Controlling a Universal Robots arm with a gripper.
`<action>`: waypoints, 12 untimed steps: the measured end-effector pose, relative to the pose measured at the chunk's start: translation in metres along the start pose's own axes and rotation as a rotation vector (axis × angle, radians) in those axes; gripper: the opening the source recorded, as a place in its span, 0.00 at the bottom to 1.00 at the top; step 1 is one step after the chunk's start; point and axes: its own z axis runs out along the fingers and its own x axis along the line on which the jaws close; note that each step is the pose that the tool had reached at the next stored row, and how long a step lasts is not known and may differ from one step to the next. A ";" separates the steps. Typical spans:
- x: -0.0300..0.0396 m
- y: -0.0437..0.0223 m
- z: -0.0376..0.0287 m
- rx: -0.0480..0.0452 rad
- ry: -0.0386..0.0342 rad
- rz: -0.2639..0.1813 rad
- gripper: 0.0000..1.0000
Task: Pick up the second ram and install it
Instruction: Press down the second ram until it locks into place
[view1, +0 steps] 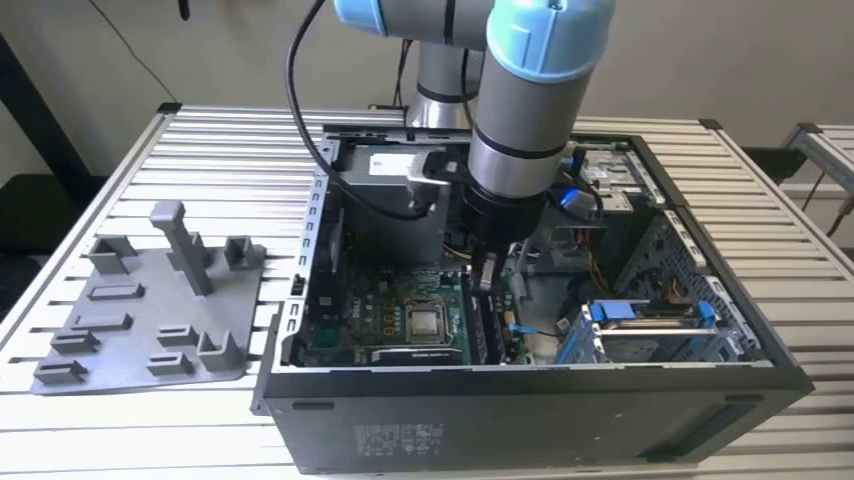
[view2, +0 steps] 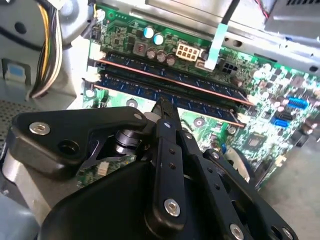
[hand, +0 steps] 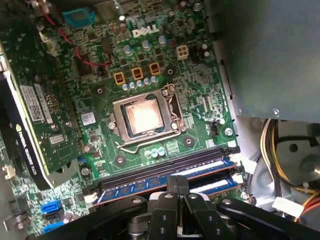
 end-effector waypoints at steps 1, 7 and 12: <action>0.0000 0.0000 0.0001 -0.0005 -0.0001 -0.016 0.11; 0.0009 -0.0003 0.0005 -0.0031 -0.0003 -0.097 0.11; 0.0052 -0.0014 0.0006 -0.0041 -0.0001 -0.125 0.11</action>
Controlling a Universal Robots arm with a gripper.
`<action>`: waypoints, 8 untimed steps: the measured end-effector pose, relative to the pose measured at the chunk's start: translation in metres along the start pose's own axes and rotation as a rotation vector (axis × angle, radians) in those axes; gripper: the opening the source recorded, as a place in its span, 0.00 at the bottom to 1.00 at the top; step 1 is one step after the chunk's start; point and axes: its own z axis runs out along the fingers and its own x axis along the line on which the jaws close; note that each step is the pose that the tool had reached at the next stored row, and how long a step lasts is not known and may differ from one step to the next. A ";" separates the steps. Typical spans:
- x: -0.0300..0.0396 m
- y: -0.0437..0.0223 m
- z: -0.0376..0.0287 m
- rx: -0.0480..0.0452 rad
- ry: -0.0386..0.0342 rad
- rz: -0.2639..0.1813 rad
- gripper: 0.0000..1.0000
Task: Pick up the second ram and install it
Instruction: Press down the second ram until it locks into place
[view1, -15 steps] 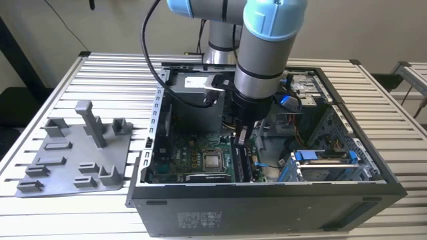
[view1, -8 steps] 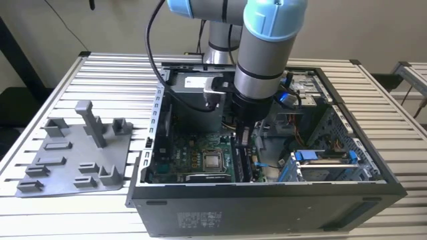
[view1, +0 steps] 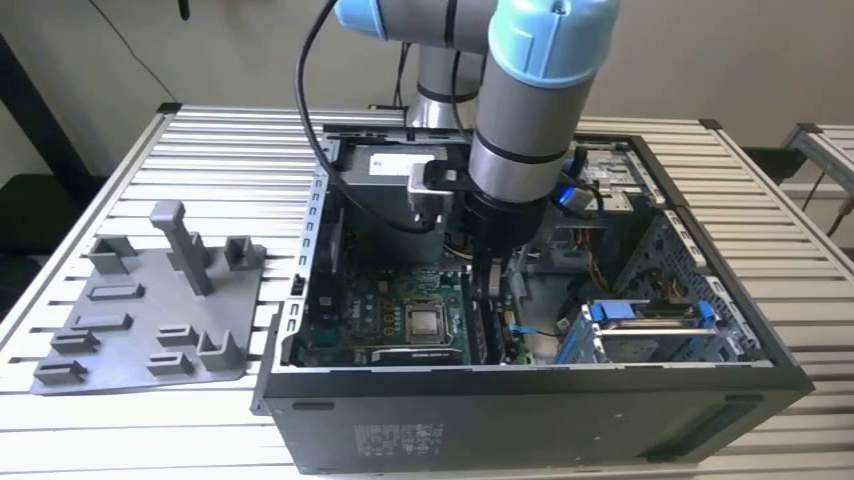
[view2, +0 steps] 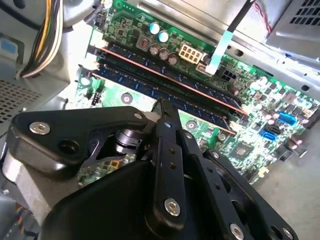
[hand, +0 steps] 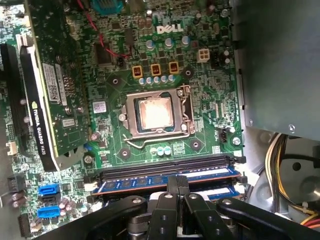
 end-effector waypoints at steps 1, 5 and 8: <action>0.0011 -0.0001 0.0001 -0.0002 0.0001 -0.005 0.11; 0.0058 -0.0008 0.0014 -0.0008 0.0002 -0.023 0.11; 0.0100 -0.0013 0.0020 -0.0011 0.0002 -0.034 0.11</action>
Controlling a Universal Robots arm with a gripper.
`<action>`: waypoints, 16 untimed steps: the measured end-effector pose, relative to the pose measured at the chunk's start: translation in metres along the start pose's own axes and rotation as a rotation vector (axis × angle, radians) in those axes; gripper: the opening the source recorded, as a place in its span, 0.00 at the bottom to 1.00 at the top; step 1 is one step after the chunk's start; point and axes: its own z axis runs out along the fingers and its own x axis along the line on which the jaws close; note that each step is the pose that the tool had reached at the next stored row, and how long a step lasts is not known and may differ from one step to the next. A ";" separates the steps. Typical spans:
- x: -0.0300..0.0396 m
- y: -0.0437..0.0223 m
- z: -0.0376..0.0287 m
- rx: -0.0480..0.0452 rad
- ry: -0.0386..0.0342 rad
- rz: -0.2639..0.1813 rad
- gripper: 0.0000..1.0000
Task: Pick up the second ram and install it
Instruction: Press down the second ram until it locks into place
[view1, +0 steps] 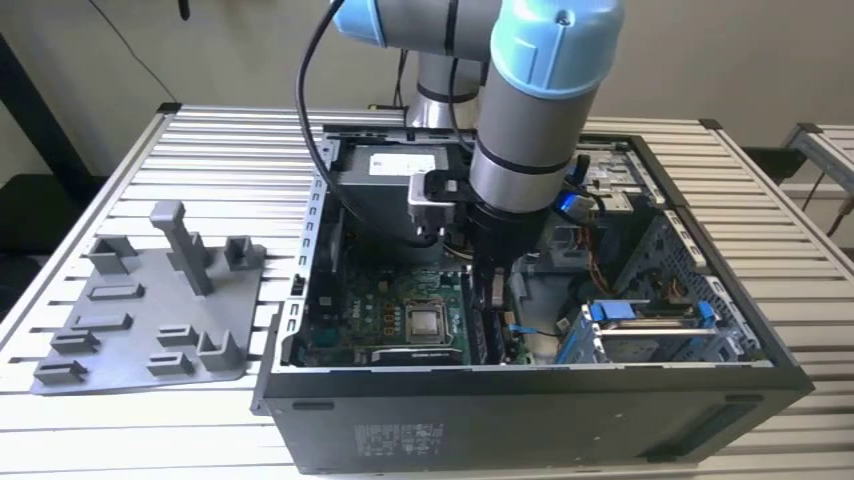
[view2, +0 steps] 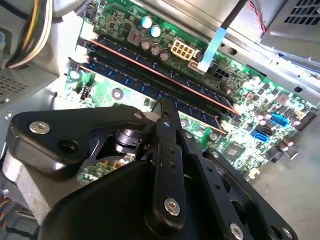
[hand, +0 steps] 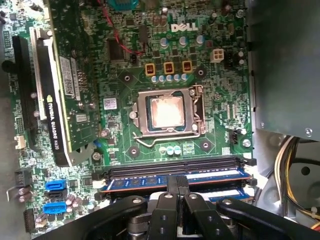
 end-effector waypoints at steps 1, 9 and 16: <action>0.0018 -0.0002 0.0001 -0.0001 0.0001 -0.003 0.11; 0.0055 -0.0006 0.0008 -0.0004 -0.0001 -0.012 0.11; 0.0053 -0.0029 0.0031 -0.0006 -0.0004 -0.012 0.11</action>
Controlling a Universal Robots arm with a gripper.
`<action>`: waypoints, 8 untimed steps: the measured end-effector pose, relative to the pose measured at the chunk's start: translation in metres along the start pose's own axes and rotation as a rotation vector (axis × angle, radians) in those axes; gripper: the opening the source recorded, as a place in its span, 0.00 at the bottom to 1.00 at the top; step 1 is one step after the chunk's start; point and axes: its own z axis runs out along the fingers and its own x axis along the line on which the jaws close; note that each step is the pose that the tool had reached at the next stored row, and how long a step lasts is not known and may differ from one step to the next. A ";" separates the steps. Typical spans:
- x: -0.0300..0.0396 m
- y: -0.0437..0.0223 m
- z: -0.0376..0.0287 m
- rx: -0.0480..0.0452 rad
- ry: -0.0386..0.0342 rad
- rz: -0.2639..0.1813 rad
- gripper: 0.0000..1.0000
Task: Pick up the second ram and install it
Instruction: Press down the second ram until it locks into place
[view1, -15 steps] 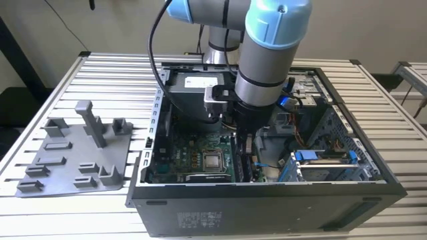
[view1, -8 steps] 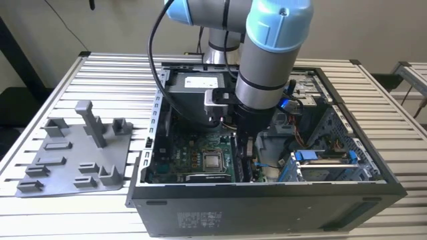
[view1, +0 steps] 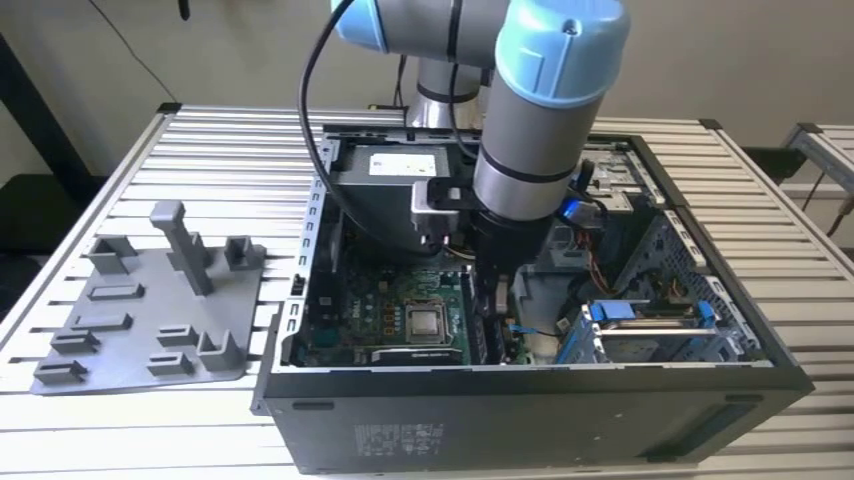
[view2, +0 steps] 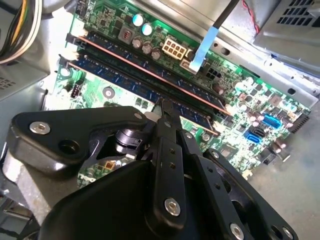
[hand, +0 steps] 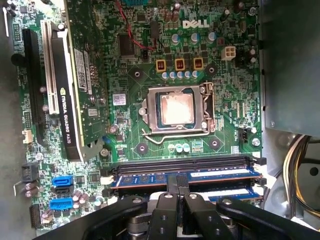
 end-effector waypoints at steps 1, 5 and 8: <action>0.0001 0.0000 0.0013 -0.0001 0.0003 0.000 0.11; 0.0004 0.0000 0.0080 -0.0003 0.0016 0.000 0.11; 0.0007 0.0000 0.0133 -0.0005 0.0021 0.000 0.11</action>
